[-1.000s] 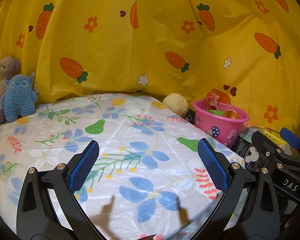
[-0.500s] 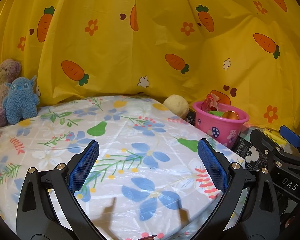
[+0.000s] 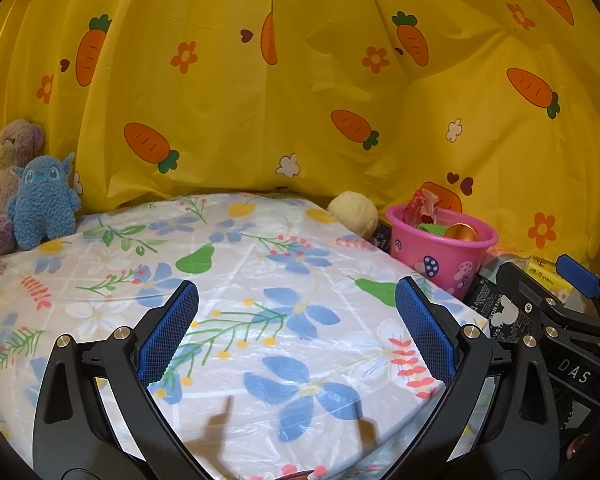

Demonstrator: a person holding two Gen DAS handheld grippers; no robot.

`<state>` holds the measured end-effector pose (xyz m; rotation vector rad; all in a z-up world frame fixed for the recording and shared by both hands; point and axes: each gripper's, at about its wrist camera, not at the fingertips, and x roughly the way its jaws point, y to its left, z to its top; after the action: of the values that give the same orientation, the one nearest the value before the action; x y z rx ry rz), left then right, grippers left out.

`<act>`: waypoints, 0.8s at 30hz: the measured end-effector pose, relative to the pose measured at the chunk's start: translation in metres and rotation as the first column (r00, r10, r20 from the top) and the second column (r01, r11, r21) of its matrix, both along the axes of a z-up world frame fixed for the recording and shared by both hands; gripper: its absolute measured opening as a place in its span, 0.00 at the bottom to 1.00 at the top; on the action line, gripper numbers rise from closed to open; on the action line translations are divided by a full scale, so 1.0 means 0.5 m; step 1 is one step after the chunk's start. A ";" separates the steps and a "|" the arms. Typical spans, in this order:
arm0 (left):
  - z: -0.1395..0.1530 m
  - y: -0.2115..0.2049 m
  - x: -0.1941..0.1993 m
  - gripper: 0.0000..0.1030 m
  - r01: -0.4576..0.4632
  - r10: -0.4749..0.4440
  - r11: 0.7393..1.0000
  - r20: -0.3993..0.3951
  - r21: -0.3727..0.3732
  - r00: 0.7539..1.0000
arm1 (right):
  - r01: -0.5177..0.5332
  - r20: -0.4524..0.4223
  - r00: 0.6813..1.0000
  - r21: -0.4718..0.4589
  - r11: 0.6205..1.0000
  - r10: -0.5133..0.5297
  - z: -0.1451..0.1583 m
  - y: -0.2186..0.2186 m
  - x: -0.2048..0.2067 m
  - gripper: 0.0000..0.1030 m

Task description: Collect trash

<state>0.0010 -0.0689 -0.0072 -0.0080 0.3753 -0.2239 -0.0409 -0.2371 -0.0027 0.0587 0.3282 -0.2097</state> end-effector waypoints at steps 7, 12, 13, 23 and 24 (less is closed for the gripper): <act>0.000 0.001 0.000 0.94 -0.001 0.001 1.000 0.001 -0.001 1.000 | 0.001 0.000 1.000 0.000 1.000 -0.001 0.000 0.000 0.000 0.95; 0.002 0.001 -0.002 0.94 -0.005 0.005 1.000 0.000 -0.003 1.000 | 0.000 0.001 1.000 0.001 1.000 0.000 0.000 0.001 0.000 0.95; 0.002 0.001 -0.002 0.94 -0.003 0.003 1.000 0.000 -0.003 1.000 | -0.001 0.000 1.000 0.000 1.000 0.001 0.000 0.001 0.000 0.95; 0.001 0.002 -0.001 0.94 -0.002 0.002 1.000 0.000 -0.003 1.000 | -0.002 0.001 1.000 0.001 1.000 0.002 0.000 0.003 0.001 0.95; 0.001 0.002 -0.002 0.94 -0.001 0.001 1.000 0.001 -0.004 1.000 | -0.001 0.000 1.000 0.001 1.000 0.001 -0.001 0.001 0.000 0.95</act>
<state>0.0002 -0.0679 -0.0066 -0.0118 0.3740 -0.2233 -0.0407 -0.2365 -0.0030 0.0597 0.3281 -0.2089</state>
